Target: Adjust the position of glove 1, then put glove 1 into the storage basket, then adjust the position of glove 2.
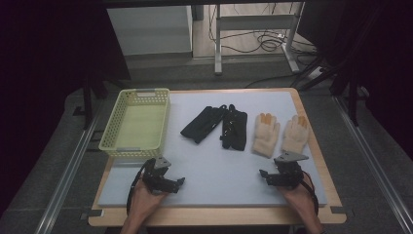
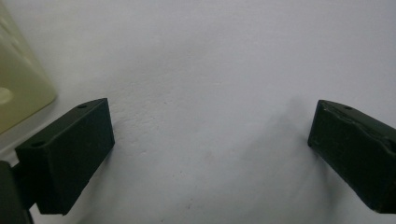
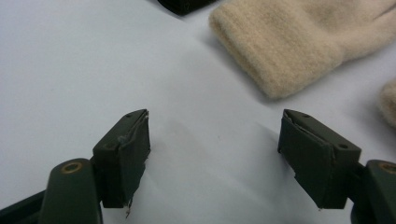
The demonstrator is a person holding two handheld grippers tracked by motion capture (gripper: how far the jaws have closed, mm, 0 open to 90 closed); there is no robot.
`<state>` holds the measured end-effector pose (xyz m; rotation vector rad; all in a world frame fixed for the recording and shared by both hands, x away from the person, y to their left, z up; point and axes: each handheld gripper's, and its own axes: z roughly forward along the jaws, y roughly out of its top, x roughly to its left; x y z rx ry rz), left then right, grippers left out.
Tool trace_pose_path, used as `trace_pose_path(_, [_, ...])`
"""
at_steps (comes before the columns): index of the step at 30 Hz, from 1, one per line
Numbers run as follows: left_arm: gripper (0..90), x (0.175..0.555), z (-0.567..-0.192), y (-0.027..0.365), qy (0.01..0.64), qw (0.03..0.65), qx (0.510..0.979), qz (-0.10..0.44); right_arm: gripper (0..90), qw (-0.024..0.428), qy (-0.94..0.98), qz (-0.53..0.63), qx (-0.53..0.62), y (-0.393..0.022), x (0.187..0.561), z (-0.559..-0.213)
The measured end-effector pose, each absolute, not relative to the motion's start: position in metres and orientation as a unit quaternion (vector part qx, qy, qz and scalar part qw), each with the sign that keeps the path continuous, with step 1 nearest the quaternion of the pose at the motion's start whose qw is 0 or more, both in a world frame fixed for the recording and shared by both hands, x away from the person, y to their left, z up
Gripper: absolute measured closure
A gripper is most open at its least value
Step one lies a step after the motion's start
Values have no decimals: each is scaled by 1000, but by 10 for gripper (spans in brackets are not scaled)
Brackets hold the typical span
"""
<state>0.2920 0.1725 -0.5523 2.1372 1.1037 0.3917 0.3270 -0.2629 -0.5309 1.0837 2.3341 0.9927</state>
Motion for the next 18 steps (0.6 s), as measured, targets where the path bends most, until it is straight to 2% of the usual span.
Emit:
trace_pose_path(7, [11, 292, -552, 173, 426, 346, 822, 151, 213, 193, 830, 350, 388, -262, 327, -531])
trace_pose_path(18, [14, 292, -552, 173, 425, 346, 823, 152, 224, 192, 831, 351, 387, -262, 326, -531])
